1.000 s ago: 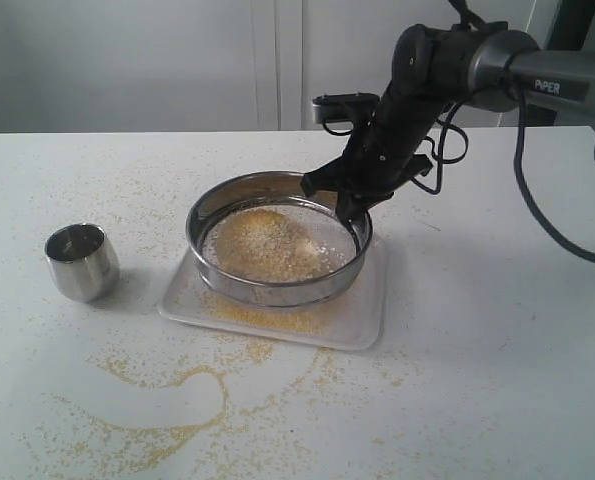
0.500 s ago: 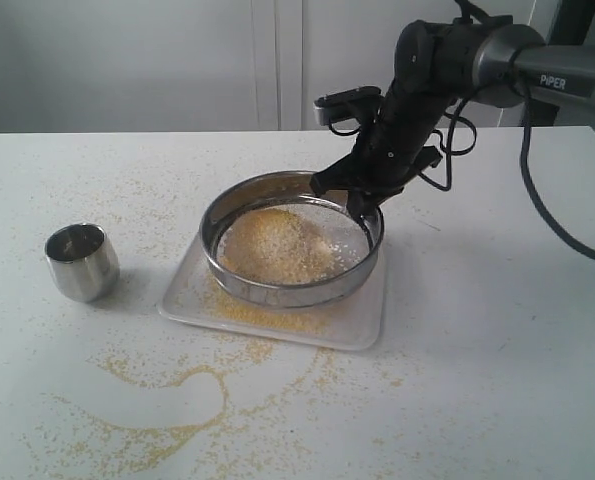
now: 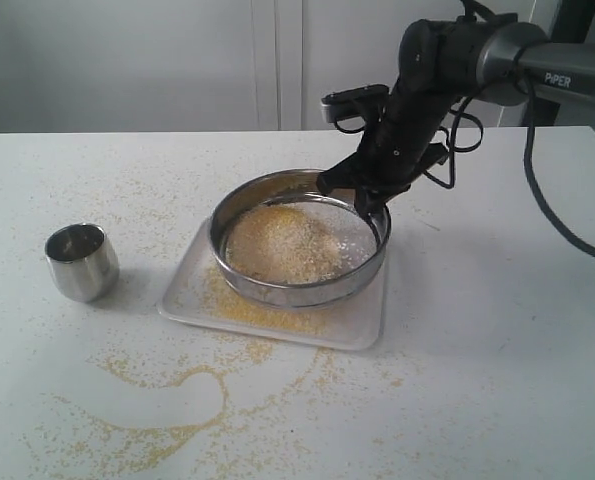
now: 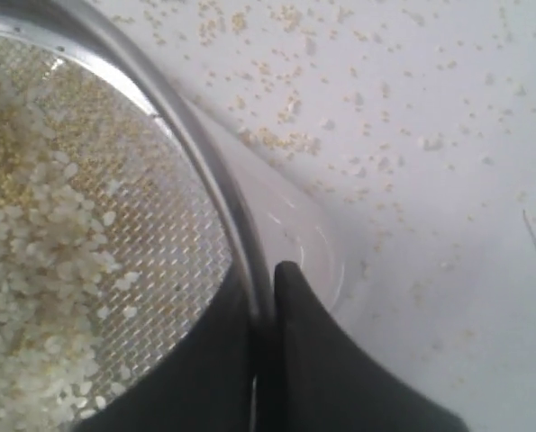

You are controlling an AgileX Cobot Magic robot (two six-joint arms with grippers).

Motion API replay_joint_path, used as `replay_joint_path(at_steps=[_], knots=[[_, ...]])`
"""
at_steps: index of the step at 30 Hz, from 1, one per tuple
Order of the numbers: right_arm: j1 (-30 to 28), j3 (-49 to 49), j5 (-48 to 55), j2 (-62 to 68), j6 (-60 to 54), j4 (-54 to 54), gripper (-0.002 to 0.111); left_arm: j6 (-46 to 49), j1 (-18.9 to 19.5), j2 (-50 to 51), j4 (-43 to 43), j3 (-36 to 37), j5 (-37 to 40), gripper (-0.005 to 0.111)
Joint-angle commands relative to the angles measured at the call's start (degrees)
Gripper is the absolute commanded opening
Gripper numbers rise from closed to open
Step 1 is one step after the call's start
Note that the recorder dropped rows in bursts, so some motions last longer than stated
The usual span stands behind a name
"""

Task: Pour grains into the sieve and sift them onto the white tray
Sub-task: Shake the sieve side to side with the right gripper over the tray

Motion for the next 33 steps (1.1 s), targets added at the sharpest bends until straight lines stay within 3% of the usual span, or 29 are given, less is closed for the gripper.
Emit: replay_joint_path(at_steps=[1, 3, 6, 10, 13, 14, 17, 18, 22, 26, 27, 30, 31, 33], knots=[[-0.1, -0.12, -0.39, -1.03, -2.79, 4.0, 0.0, -0.03, 0.3, -0.42, -0.18, -0.06, 0.52, 0.0], [-0.26, -0.12, -0.57, -1.03, -4.81, 1.31, 0.0, -0.03, 0.3, -0.42, -0.18, -0.06, 0.52, 0.0], [-1.45, -0.12, -2.3, -0.91, 9.58, 1.87, 0.0, -0.03, 0.3, -0.42, -0.18, -0.06, 0.52, 0.0], [-0.91, -0.12, 1.85, -0.91, -8.88, 3.17, 0.0, -0.03, 0.3, -0.42, -0.18, -0.06, 0.52, 0.0], [-1.88, -0.12, -0.81, -0.91, 10.6, -0.26, 0.0, -0.03, 0.3, -0.42, -0.18, -0.06, 0.52, 0.0], [-1.88, -0.12, -0.94, -0.91, 11.88, 1.43, 0.0, -0.03, 0.3, -0.42, -0.18, -0.06, 0.52, 0.0], [-1.19, -0.12, 2.28, -1.01, -6.79, 7.64, 0.0, -0.03, 0.3, -0.42, -0.18, -0.06, 0.52, 0.0], [-1.21, -0.12, 2.05, -1.01, -7.57, 6.32, 0.0, -0.03, 0.3, -0.42, -0.18, -0.06, 0.52, 0.0], [-2.09, -0.12, -2.16, -1.01, 10.91, 3.63, 0.0, -0.03, 0.3, -0.42, -0.18, -0.06, 0.52, 0.0], [-0.99, -0.12, 2.71, -1.01, -11.21, 8.57, 0.0, -0.03, 0.3, -0.42, -0.18, -0.06, 0.52, 0.0], [-0.99, -0.12, 1.79, -1.01, -10.27, 6.41, 0.0, -0.03, 0.3, -0.42, -0.18, -0.06, 0.52, 0.0], [-1.67, -0.12, -3.15, -0.9, 10.91, 3.29, 0.0, -0.03, 0.3, -0.42, -0.18, -0.06, 0.52, 0.0], [-1.67, -0.12, -3.26, -0.9, 10.27, 5.62, 0.0, -0.03, 0.3, -0.42, -0.18, -0.06, 0.52, 0.0], [-0.88, -0.12, -1.11, -0.9, -4.7, 9.89, 0.0, -0.03, 0.3, -0.42, -0.18, -0.06, 0.52, 0.0]])
